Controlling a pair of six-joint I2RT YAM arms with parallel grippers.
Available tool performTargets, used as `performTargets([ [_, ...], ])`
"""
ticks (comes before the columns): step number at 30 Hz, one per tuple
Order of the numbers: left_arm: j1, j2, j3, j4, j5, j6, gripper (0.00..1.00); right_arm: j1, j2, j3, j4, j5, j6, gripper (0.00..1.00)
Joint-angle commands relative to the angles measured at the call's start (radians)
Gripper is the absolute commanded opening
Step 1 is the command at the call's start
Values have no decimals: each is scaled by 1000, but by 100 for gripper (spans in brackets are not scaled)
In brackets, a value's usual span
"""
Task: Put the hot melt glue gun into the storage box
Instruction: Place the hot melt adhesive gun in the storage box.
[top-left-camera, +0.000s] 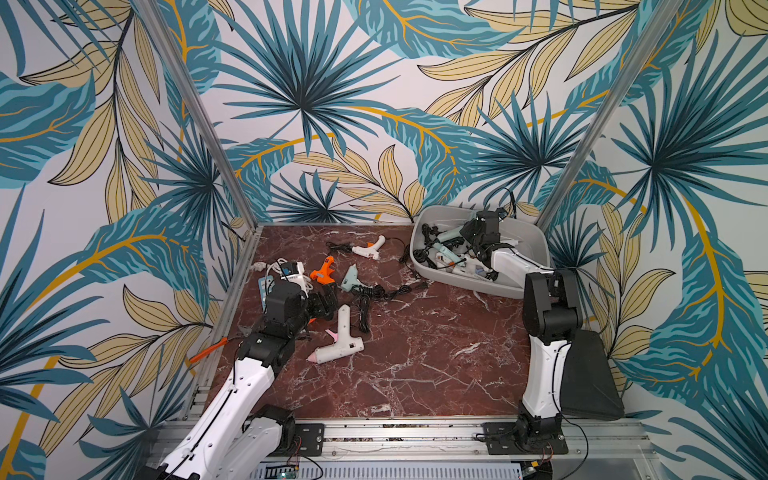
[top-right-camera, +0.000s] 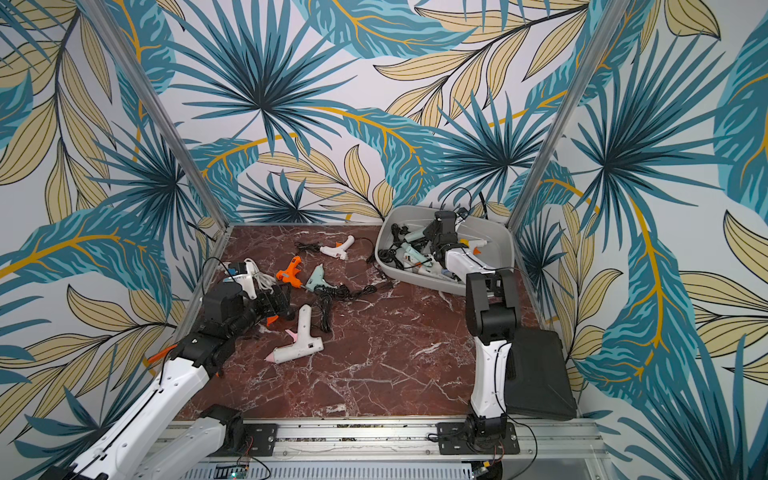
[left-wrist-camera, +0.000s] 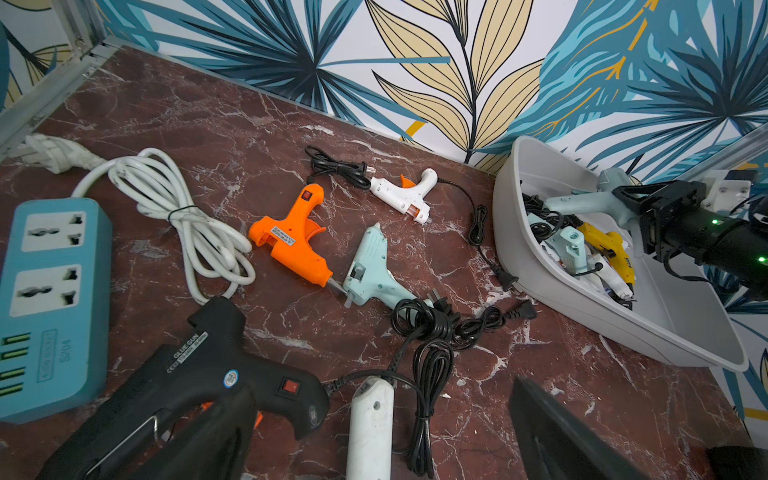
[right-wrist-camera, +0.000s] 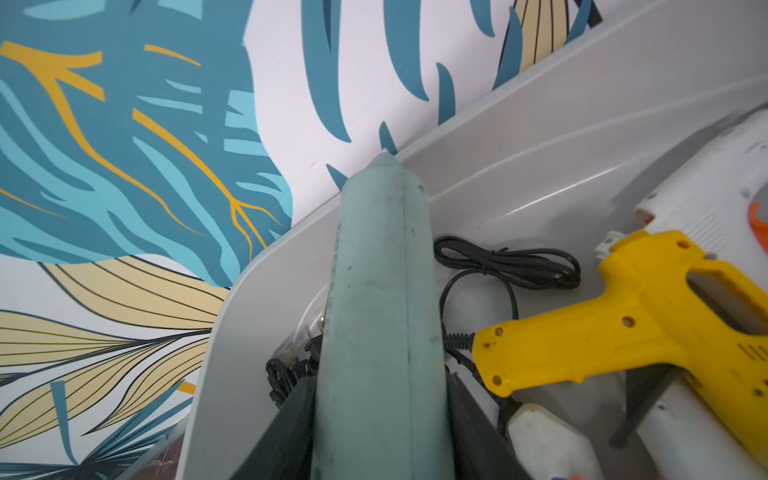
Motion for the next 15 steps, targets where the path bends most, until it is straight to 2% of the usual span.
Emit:
performTargets([
  [1, 8, -3, -1, -8, -14, 20, 100, -12, 34, -28, 120, -43, 74, 11],
  [9, 8, -2, -7, 1, -12, 25, 100, -30, 58, -79, 175, -46, 175, 29],
  [12, 9, -1, -13, 10, 0, 24, 100, -35, 61, -82, 170, -48, 187, 42],
  [15, 8, 1, -20, 20, 6, 24, 100, -35, 56, -81, 155, -52, 173, 51],
])
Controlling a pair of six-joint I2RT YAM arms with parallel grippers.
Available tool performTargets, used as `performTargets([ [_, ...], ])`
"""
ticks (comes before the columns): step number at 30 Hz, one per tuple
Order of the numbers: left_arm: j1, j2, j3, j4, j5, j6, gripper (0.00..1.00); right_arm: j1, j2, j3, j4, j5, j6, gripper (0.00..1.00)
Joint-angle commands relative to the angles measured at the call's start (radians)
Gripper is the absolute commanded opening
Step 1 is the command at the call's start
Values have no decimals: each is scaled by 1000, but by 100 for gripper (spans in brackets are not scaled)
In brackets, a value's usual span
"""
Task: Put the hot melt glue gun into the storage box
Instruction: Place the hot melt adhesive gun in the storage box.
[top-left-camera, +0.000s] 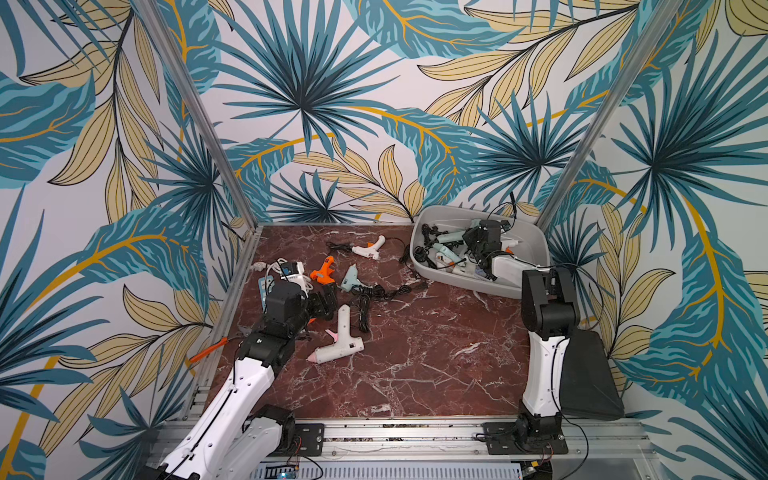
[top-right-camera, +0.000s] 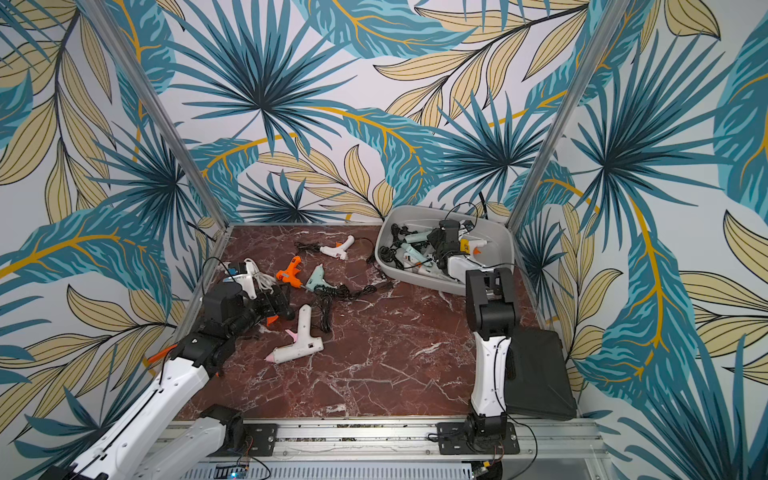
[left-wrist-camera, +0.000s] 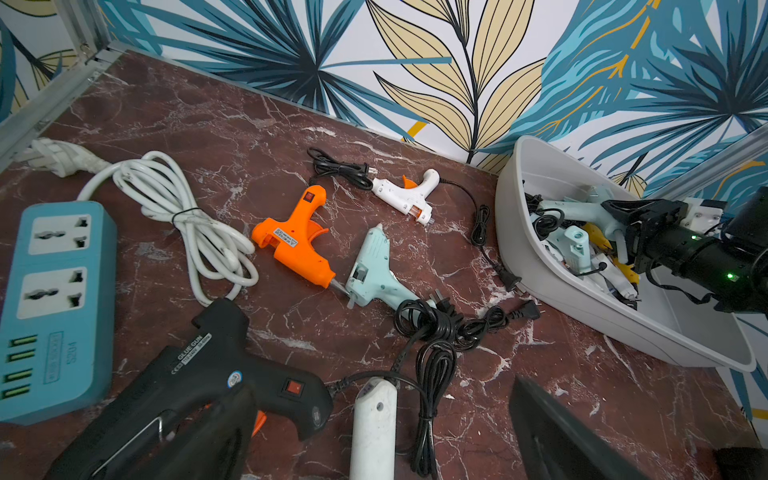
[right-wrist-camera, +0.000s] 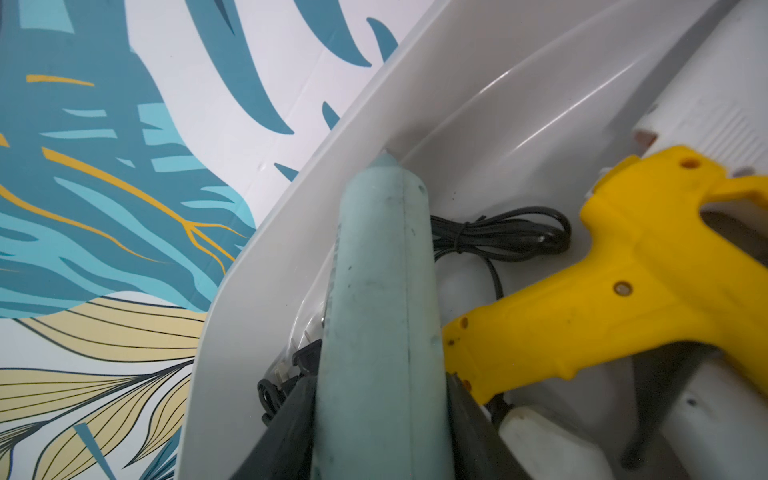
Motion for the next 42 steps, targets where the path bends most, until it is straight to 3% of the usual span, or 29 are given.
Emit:
performTargets([
  [1, 9, 1, -20, 21, 10, 12, 100, -3, 7, -14, 33, -7, -5, 53],
  [7, 7, 11, -20, 31, 20, 7, 100, -3, -54, -20, -81, 20, -63, 66],
  [13, 8, 13, -22, 41, 25, -1, 100, -4, -126, -43, -205, 69, -126, 69],
  [23, 8, 25, -31, 61, 31, -16, 100, -1, -266, -89, -331, 41, -220, 67],
  [31, 7, 35, -42, 82, 33, -28, 100, 27, -356, -116, -373, -105, -293, 57],
  [36, 8, 50, -48, 91, 23, -45, 100, 88, -400, -111, -415, -210, -337, 54],
  [42, 8, 87, -47, 71, 43, -49, 100, 190, -449, -114, -497, -235, -379, 56],
])
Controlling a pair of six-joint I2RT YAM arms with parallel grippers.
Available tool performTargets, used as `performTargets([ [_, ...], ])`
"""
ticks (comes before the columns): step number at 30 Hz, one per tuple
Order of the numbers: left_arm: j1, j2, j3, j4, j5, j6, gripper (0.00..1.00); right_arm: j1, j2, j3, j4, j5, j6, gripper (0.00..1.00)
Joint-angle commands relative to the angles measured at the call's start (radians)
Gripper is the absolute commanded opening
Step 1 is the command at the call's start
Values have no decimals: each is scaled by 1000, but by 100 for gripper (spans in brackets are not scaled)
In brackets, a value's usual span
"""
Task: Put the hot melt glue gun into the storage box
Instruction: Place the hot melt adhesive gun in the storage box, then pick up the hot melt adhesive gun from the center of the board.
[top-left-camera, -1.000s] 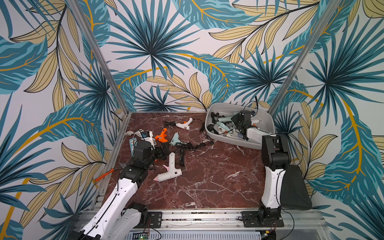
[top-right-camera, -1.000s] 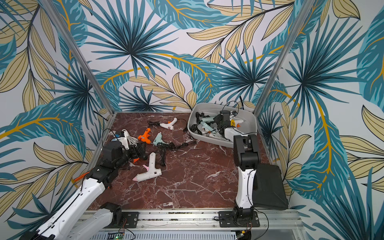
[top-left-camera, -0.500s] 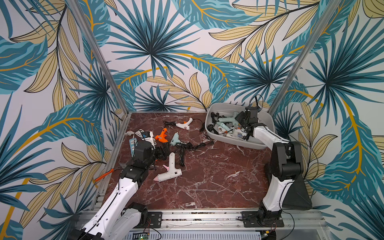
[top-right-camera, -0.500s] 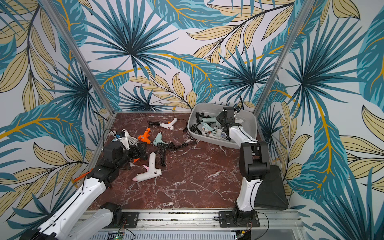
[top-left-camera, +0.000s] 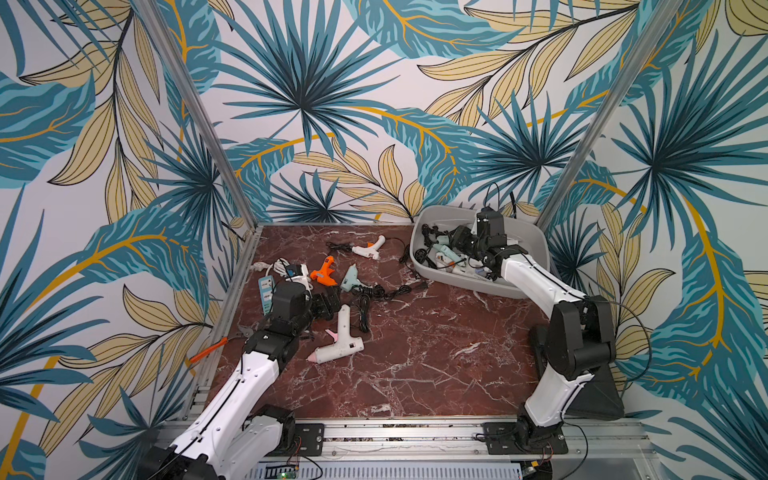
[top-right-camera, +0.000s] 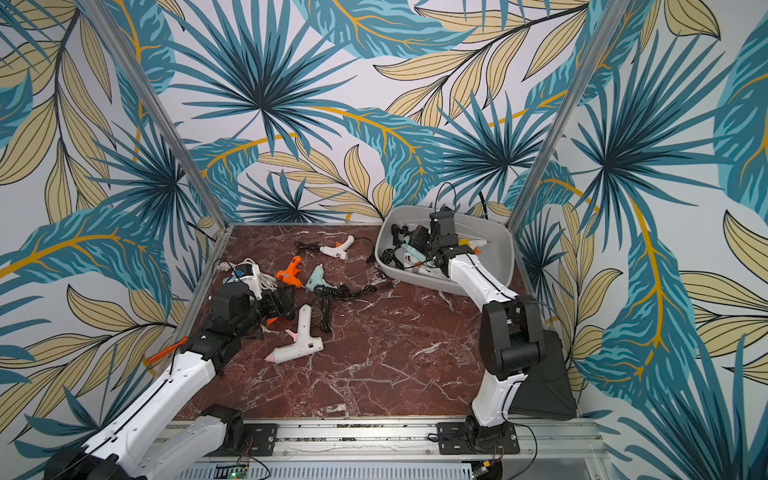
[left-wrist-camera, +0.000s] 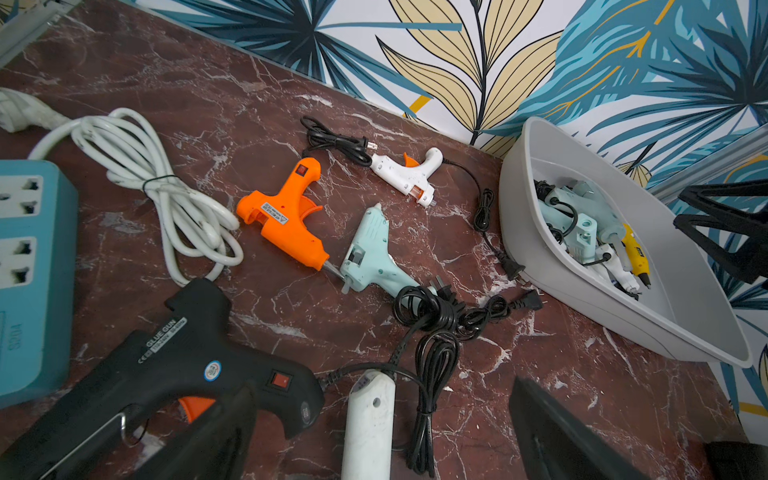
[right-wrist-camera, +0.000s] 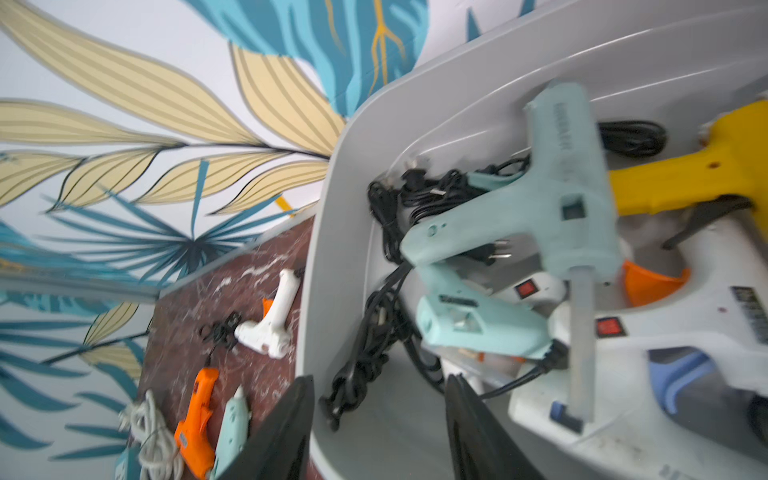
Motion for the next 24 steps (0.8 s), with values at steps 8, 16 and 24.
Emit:
performTargets([
  [8, 7, 83, 9, -100, 43, 29, 92, 142, -107, -60, -153, -20, -59, 62],
  [16, -48, 186, 19, -161, 73, 22, 85, 143, -228, -204, -100, 9, 4, 68],
  [24, -146, 324, 83, -170, -3, 32, 75, 142, -325, -259, -66, 63, -7, 70],
])
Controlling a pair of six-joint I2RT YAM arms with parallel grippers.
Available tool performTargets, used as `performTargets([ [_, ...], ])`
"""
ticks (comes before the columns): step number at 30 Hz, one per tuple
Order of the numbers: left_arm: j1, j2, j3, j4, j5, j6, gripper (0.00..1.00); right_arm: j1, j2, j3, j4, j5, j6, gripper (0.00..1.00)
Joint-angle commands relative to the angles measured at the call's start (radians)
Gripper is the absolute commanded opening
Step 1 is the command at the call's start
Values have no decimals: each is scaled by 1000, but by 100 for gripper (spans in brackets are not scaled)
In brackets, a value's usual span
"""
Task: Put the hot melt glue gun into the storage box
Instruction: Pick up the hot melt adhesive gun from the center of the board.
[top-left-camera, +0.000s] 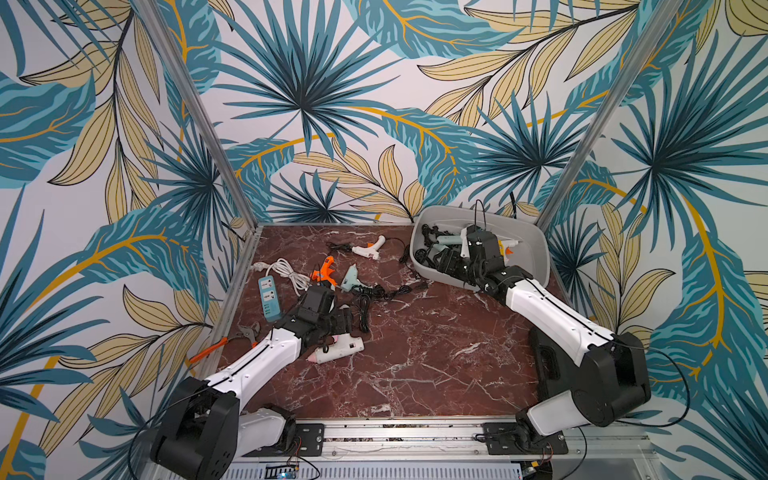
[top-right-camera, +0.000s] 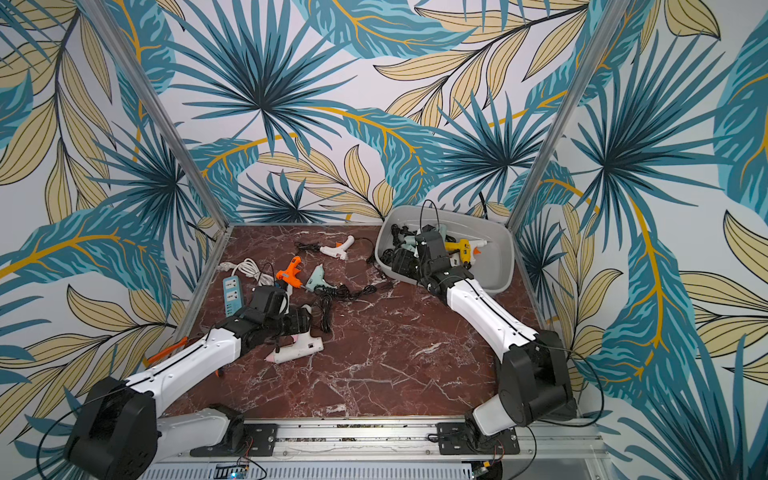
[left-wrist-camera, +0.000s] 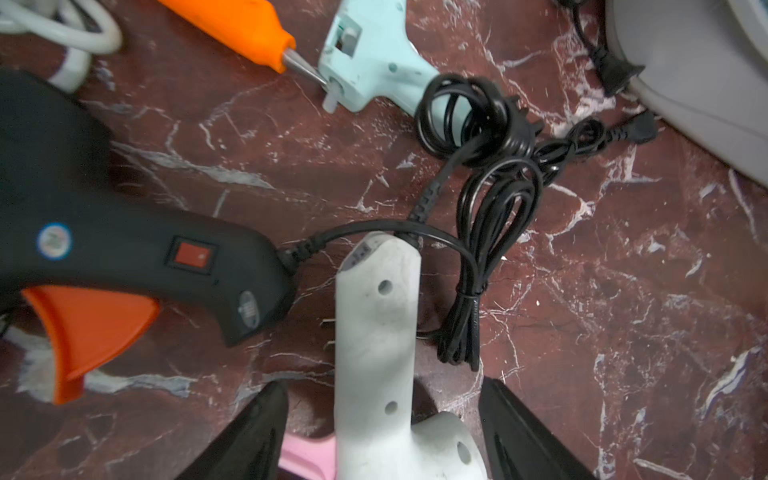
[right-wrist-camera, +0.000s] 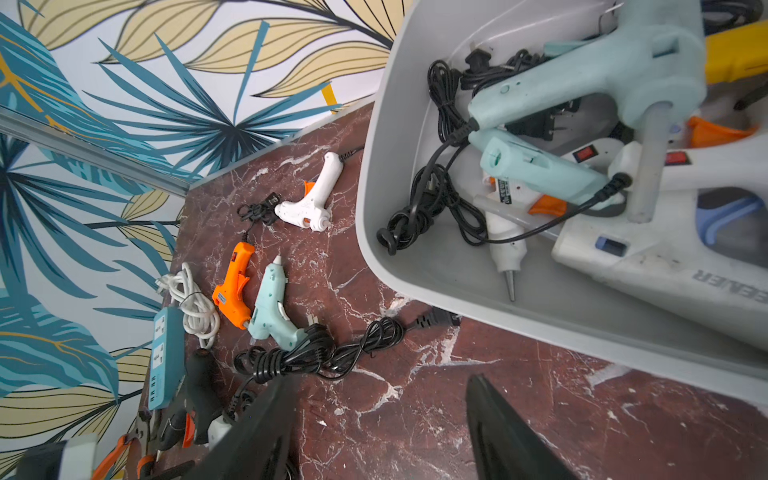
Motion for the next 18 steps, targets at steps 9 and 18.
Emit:
performTargets([
  [9, -35, 109, 84, -22, -61, 16, 74, -1, -88, -52, 29, 46, -3, 71],
  [18, 9, 57, 151, -149, -210, -13, 75, -1, -121, -48, 14, 29, -36, 71],
])
